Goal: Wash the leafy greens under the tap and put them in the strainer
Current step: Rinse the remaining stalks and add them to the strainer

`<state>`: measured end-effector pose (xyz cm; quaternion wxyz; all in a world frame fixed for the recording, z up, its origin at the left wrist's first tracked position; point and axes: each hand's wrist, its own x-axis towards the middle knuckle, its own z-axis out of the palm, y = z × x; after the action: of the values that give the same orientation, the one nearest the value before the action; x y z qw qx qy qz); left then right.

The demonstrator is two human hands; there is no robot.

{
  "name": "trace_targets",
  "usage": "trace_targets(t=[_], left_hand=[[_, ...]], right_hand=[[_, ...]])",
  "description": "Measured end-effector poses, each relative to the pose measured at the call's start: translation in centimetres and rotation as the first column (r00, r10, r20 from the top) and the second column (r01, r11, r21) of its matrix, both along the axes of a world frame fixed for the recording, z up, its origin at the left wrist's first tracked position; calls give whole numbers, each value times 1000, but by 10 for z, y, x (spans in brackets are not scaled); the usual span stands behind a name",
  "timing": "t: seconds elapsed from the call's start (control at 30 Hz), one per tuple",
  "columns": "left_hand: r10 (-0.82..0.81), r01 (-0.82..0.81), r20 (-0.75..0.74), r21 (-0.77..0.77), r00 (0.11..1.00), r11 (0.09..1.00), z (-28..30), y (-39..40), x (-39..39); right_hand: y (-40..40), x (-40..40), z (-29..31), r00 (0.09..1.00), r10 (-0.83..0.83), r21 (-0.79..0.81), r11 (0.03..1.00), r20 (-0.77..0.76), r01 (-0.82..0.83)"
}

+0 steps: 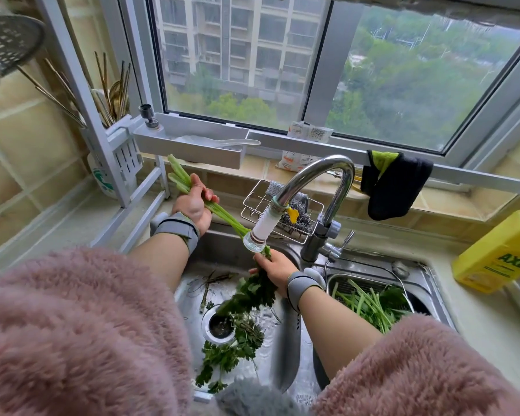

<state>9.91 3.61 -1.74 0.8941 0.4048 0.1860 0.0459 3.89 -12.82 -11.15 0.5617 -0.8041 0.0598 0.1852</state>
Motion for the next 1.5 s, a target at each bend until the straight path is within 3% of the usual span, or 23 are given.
trace_targets(t=[0.2,0.47,0.53,0.67,0.83,0.93,1.0,1.07,1.13,1.3,1.5], left_hand=[[11,-12,32,26,999,1000,8,7,1],[40,-43,68,48,997,998,3,14,4],[53,-56,53,54,997,997,2,18,6],[67,-69,55,34,996,997,2,18,8],[70,-71,77,13,995,997,9,20,10],[71,-73,74,22,995,997,10,21,10],[80,-81,75,7,994,997,8,22,10],[75,-76,58,17,995,997,7,22,8],[63,-64,48,28,997,998,5,21,5],[42,-44,56,48,998,998,-6,17,-2],[34,-37,58,49,998,998,-20,18,-5]], right_hand=[[-1,-3,-5,999,-34,-38,999,6,34],[-4,-7,-2,993,-84,103,990,-87,93],[-5,-8,-2,985,-100,100,988,-143,115],[-4,-7,-6,981,-156,56,985,-112,163],[-2,-3,-3,994,-71,-63,996,-88,65],[0,-1,-2,987,-107,5,994,-118,108],[2,-2,3,961,-203,204,949,-187,240],[1,-1,4,921,-248,418,834,-300,360],[1,0,5,896,-271,508,749,-353,426],[1,2,7,832,-377,554,623,-406,552],[1,-1,2,788,-417,393,700,-453,596]])
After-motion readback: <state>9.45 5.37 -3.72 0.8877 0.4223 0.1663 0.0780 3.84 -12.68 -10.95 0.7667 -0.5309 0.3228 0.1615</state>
